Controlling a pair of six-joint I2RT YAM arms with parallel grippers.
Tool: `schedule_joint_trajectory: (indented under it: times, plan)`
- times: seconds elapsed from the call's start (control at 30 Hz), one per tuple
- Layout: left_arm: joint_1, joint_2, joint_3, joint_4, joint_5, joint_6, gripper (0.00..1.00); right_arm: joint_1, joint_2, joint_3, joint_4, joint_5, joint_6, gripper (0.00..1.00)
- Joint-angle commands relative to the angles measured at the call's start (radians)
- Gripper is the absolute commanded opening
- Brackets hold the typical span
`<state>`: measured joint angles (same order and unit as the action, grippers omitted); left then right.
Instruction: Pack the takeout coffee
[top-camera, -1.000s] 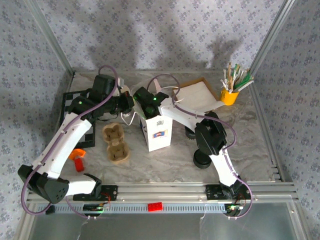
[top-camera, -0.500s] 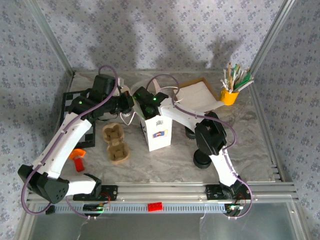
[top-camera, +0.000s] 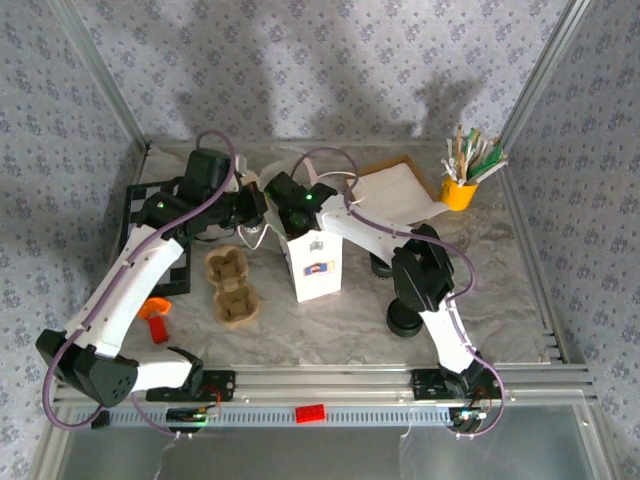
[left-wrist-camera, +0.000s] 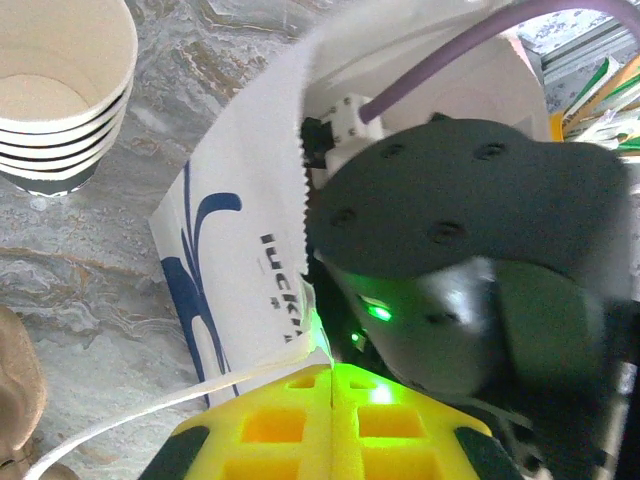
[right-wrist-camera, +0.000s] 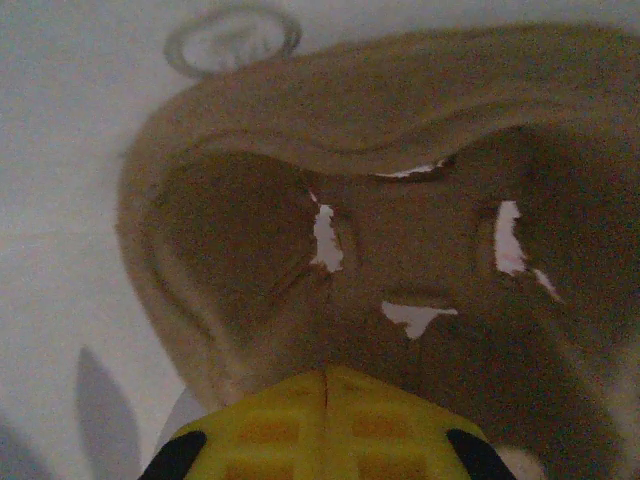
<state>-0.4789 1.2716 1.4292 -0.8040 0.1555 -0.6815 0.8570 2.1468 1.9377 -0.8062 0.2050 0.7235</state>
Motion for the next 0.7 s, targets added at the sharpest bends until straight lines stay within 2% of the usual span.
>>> schedule_joint_trajectory:
  times: [0.0,0.67]
  plan:
    - [0.010,-0.008,0.005,-0.010,-0.020,0.010,0.00,0.017,-0.082,0.049,-0.066,0.024,-0.013,0.00]
    - [0.013,0.029,0.060,-0.052,0.000,0.070,0.00,0.040,-0.189,0.107,-0.140,0.082,-0.042,0.00]
